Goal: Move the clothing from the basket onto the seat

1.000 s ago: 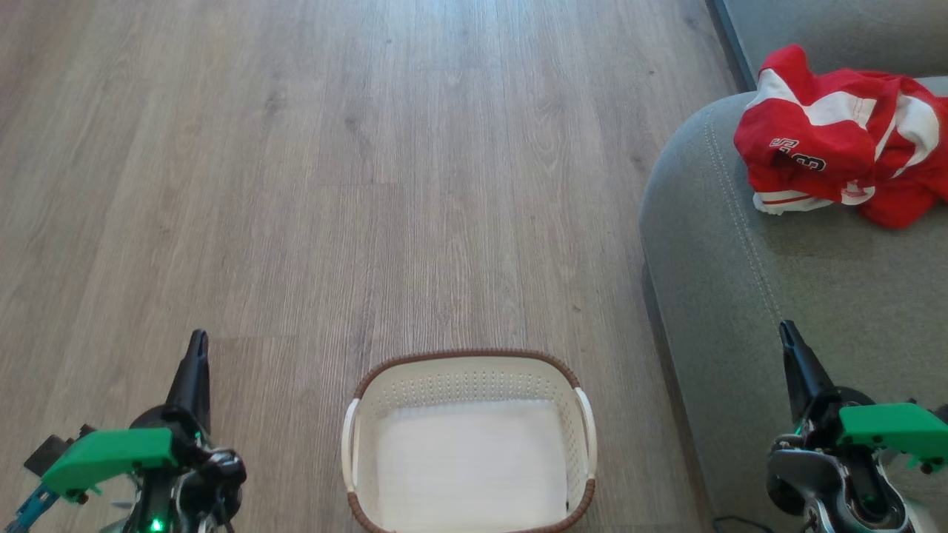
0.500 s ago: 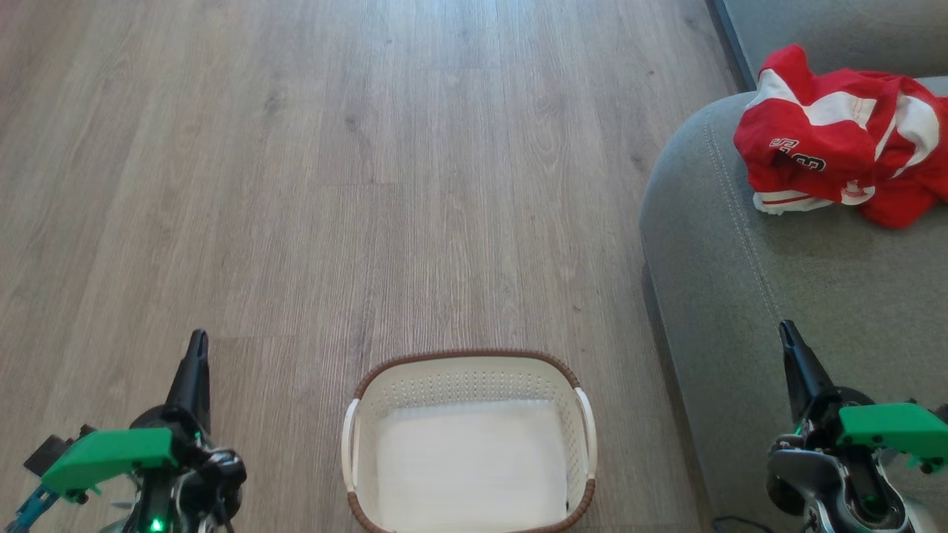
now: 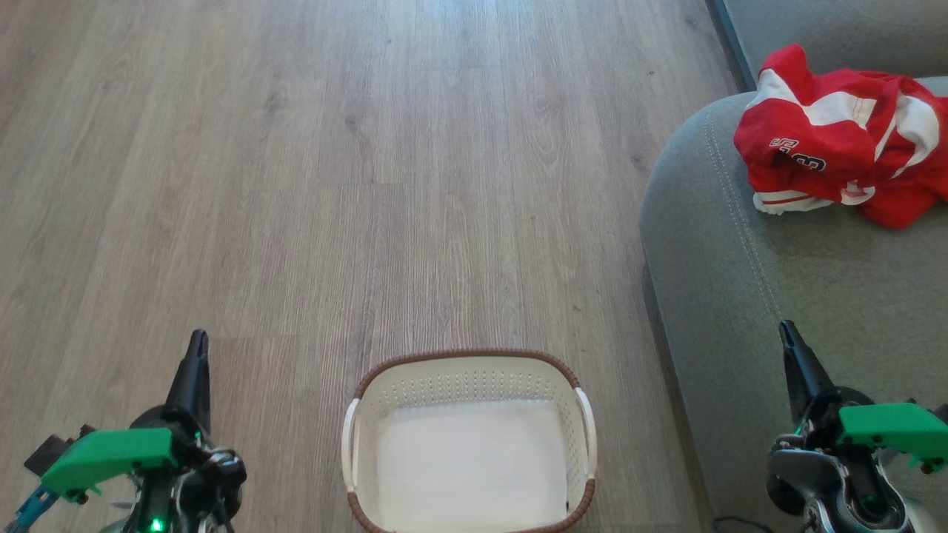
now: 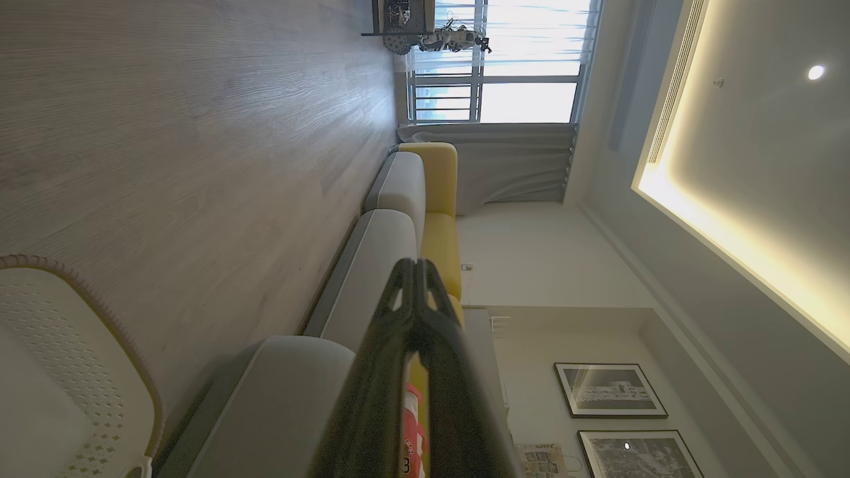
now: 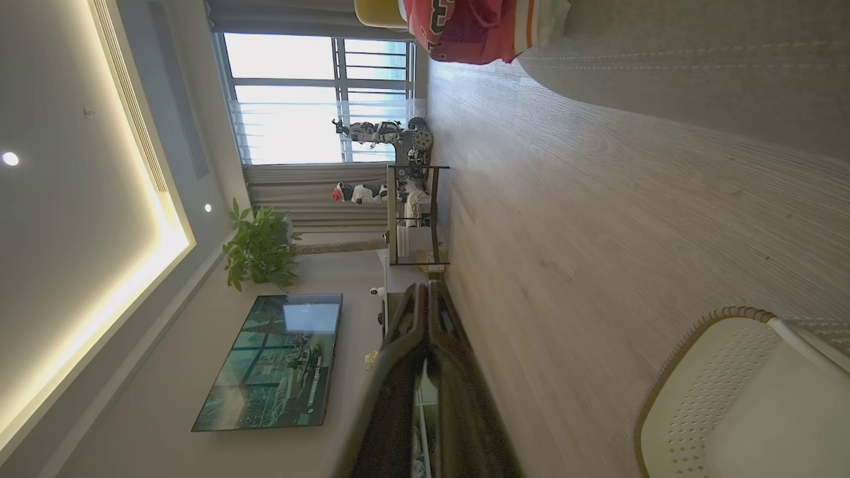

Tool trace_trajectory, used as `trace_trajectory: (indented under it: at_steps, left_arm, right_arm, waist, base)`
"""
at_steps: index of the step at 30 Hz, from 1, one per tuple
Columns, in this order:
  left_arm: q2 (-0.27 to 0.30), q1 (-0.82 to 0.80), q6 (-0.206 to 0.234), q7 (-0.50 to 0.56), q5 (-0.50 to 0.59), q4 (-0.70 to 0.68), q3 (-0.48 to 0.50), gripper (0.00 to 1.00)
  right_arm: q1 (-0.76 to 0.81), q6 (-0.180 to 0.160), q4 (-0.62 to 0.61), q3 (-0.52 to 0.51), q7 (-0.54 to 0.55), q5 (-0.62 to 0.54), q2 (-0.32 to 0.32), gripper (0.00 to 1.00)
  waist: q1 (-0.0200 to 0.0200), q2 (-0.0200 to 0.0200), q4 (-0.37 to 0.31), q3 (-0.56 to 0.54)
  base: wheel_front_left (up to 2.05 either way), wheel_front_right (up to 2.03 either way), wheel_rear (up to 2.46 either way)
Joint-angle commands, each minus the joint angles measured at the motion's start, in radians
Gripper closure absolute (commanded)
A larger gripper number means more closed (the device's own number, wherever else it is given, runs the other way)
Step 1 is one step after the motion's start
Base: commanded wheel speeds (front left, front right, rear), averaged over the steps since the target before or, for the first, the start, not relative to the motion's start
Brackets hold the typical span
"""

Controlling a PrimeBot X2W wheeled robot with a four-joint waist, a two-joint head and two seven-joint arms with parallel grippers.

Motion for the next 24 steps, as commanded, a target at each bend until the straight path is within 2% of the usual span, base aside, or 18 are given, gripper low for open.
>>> trace_trajectory:
  at_steps: [1,24]
  left_arm:
    - [0.008,-0.049,-0.007,0.009,-0.002,-0.027,0.037,1.0]
    - [0.008,-0.049,-0.007,0.009,-0.002,-0.027,0.037,1.0]
  right_arm:
    - [-0.052,0.0,-0.039,0.016,0.007,0.005,-0.003,1.0]
    - [-0.052,0.0,-0.039,0.016,0.007,0.005,-0.003,1.0]
  waist:
    - [0.0,0.0,0.0,0.0]
    - [0.0,0.0,0.0,0.0]
  base:
    - [0.0,0.0,0.0]
    - [0.0,0.0,0.0]
